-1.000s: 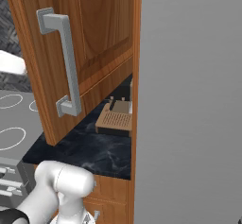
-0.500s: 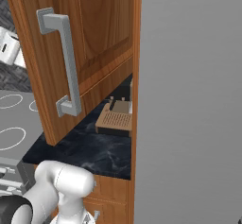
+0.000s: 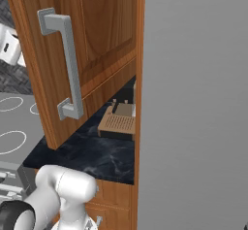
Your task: Open the cabinet and move the ladle to the pot. Then close the cabinet.
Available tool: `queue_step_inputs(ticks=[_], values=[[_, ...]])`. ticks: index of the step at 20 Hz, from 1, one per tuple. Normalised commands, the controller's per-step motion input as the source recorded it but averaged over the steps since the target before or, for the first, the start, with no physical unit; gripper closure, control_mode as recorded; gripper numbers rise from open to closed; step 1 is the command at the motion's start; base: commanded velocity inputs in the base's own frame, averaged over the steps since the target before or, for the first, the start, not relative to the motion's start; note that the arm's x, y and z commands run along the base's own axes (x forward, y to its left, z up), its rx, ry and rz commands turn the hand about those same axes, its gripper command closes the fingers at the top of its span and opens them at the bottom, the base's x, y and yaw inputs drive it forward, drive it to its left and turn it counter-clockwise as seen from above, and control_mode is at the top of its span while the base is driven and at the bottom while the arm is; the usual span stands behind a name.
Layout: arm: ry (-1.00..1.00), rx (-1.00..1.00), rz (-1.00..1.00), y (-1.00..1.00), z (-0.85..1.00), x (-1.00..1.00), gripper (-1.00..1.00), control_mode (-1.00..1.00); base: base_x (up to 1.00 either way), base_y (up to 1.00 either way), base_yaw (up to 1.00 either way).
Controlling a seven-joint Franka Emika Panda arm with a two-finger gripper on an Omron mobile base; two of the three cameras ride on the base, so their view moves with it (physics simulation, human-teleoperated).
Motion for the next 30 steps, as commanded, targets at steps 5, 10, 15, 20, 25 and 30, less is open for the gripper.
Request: queue_step_inputs(ticks=[5,10,15,20,25,30], values=[[-0.20,0.00,0.09,0.00,0.00,0.13,-1.00,-1.00,0.00,0.00,0.00],[-0.02,0.03,0.05,0.00,0.01,0.18,-1.00,-1.00,0.00,0.00,0.00],[0.00,0.10,0.02,0.00,0.02,0.38,-1.00,-1.00,0.00,0.00,0.00],[-0.01,0.01,0.03,0.00,0.00,0.39,-1.00,-1.00,0.00,0.00,0.00],[-0.01,0.00,0.04,-0.01,0.00,0.32,-1.00,-1.00,0.00,0.00,0.00],[0.00,0.00,0.05,-0.05,0.00,0.33,-1.00,-1.00,0.00,0.00,0.00]])
